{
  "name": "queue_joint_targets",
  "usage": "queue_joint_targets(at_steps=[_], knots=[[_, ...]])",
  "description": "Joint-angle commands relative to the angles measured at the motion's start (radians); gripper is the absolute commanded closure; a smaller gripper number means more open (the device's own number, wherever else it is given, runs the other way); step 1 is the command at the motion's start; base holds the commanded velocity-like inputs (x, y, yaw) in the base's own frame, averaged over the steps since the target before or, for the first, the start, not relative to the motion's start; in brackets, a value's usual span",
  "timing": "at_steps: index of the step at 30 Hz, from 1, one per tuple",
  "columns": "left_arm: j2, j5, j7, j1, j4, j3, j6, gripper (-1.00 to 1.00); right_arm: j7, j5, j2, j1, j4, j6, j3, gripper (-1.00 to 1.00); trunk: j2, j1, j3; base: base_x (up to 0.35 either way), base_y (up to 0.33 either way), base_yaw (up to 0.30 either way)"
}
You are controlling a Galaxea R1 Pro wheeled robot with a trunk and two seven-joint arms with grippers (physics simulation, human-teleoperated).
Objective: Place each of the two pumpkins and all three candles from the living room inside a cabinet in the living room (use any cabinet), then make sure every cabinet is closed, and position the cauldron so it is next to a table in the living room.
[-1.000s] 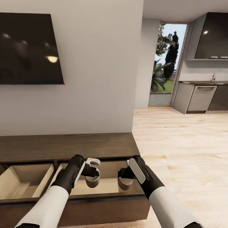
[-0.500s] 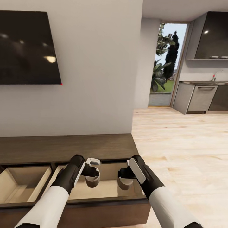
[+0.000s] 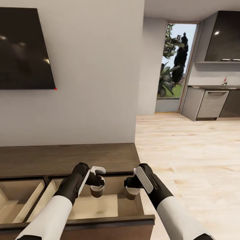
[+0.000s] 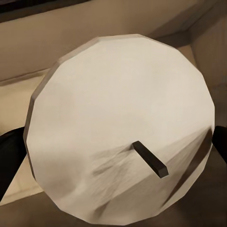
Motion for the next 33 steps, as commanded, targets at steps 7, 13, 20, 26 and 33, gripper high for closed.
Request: queue_joint_targets(at_steps=[7, 13, 20, 26, 33], knots=[[0.000, -0.011, -0.009, 0.000, -0.004, 0.000, 0.003, 1.00, -0.009, -0.010, 0.000, -0.001, -0.001, 0.001, 0.002, 1.00, 0.000, 0.000, -0.001, 0.003, -0.010, 0.000], [0.000, -0.011, -0.008, -0.001, -0.005, 0.000, 0.003, 1.00, -0.008, -0.010, 0.000, -0.001, -0.001, 0.001, 0.002, 1.00, -0.028, 0.015, -0.014, 0.000, -0.001, 0.000], [0.000, -0.011, -0.007, 0.000, -0.003, 0.000, 0.003, 1.00, -0.008, -0.010, 0.000, -0.001, -0.001, 0.001, 0.003, 1.00, -0.077, 0.042, -0.036, 0.000, 0.000, 0.000], [0.000, -0.011, -0.007, -0.001, -0.001, 0.000, 0.004, 1.00, -0.008, -0.010, 0.000, -0.001, -0.001, 0.001, 0.018, 1.00, -0.119, 0.065, -0.054, 0.000, 0.000, 0.000], [0.000, -0.011, -0.008, -0.001, 0.001, 0.000, 0.004, 1.00, -0.008, -0.010, 0.000, -0.001, -0.001, 0.001, 0.022, 1.00, -0.131, 0.073, -0.080, 0.000, 0.000, 0.000]])
